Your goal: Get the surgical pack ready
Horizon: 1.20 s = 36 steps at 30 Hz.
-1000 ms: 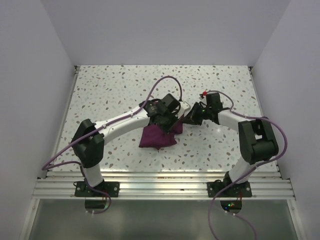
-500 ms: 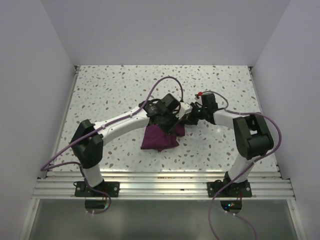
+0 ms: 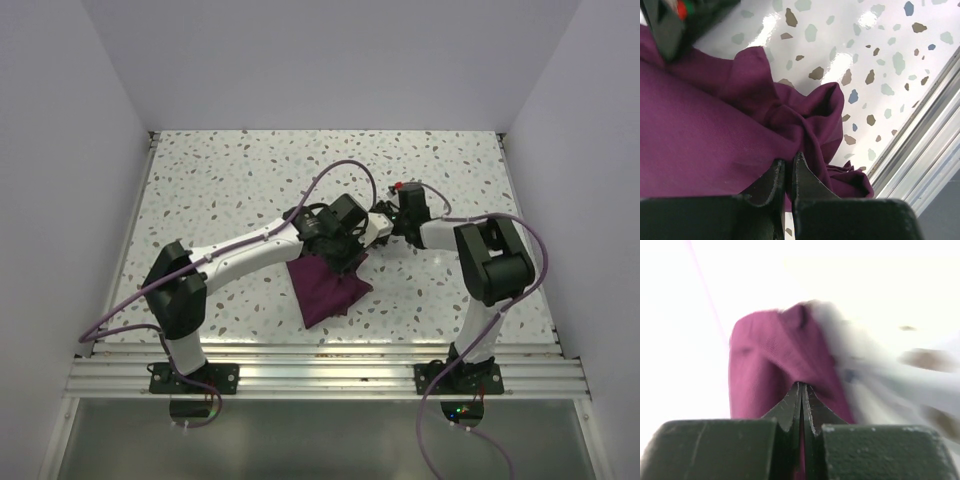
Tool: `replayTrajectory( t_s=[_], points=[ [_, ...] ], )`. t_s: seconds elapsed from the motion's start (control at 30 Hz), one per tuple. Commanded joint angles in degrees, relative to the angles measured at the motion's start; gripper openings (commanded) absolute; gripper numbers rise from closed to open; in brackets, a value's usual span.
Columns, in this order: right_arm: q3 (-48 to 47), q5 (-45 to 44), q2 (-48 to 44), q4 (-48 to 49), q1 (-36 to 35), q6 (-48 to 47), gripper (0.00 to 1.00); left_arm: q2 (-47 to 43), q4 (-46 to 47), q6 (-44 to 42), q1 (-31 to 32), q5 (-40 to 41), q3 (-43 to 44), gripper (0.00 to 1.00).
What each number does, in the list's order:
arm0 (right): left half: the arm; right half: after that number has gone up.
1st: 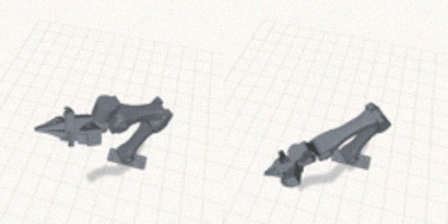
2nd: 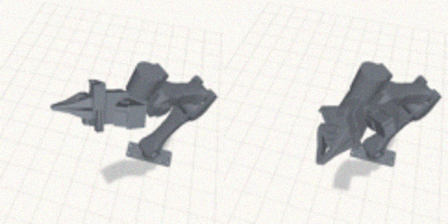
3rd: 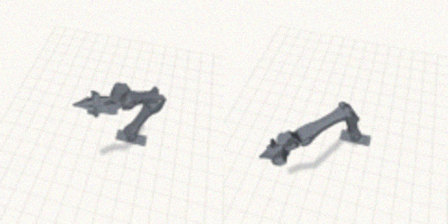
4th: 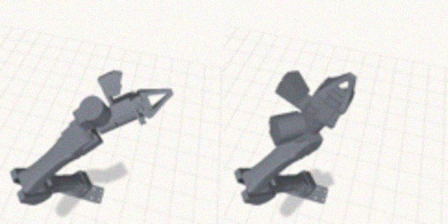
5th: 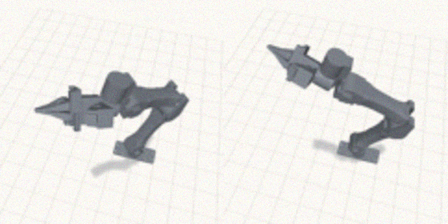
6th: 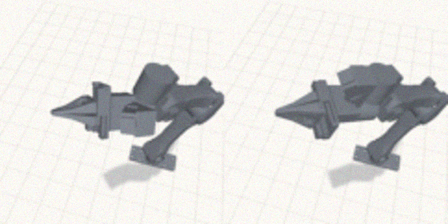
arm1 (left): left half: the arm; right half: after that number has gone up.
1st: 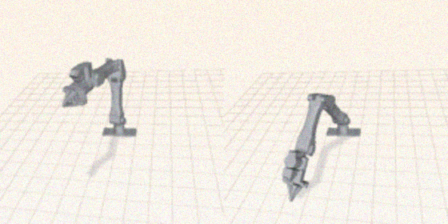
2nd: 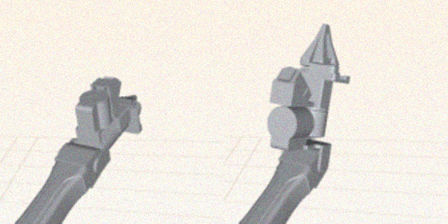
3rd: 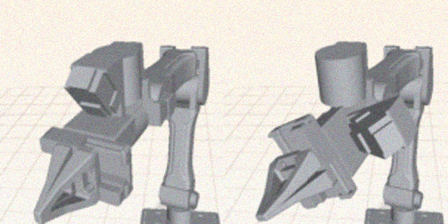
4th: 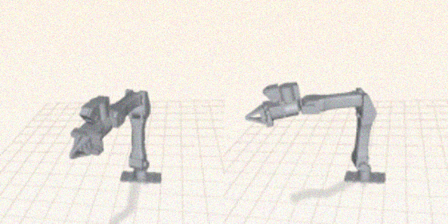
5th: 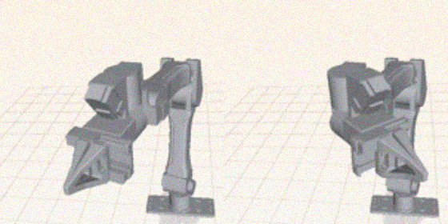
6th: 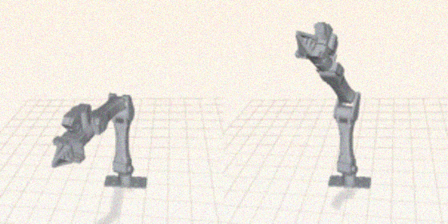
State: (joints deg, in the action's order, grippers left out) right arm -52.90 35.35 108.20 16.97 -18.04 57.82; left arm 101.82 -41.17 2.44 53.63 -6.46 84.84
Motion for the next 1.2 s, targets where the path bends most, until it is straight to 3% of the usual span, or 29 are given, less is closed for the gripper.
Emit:
replayTrajectory(
  t_s=[0.0, 0.17, 0.27, 0.53, 0.67, 0.73, 0.9, 1.07, 1.17],
  points=[
    [-3.8, -1.3, -4.8, -12.2, 4.6, -10.1, 0.0, -3.6, 3.9, -0.9, 1.0, -2.2, 0.7, 0.0],
    [-7.6, 0.0, -9.7, -29.3, 7.1, -23.4, 0.03, -4.1, 4.1, -0.9, 0.7, -2.1, -0.2, 0.0],
    [-7.4, 2.6, -11.5, -30.9, 6.9, -24.5, 0.02, -4.0, 4.4, -0.9, 0.7, -2.4, -0.4, 0.0],
    [-0.7, 4.0, -11.0, -24.5, -0.7, -20.7, 0.0, -2.3, 4.1, -1.1, 0.7, -2.9, 1.8, 0.0],
    [0.4, 6.7, -7.6, -14.2, -10.4, -13.9, 0.0, -1.8, 3.9, -1.1, 0.7, -2.9, 2.3, 0.0],
    [2.3, 8.0, -5.8, -7.3, -11.3, -10.6, 0.0, -1.4, 3.9, -1.0, 0.7, -3.0, 2.4, 0.0],
    [3.7, 6.2, -7.5, -9.3, -7.3, -9.7, 0.0, -0.4, 3.6, -0.7, 0.6, -2.5, 2.0, 0.0],
    [1.8, 2.4, -11.9, -24.8, 2.7, -16.9, 0.02, 0.7, 2.7, -1.3, 0.6, -3.0, 0.0, 0.0],
    [-3.2, 1.5, -13.3, -31.6, 5.6, -21.0, 0.21, 1.2, 1.5, -1.6, 0.6, -4.0, -0.5, 0.0]
  ],
)
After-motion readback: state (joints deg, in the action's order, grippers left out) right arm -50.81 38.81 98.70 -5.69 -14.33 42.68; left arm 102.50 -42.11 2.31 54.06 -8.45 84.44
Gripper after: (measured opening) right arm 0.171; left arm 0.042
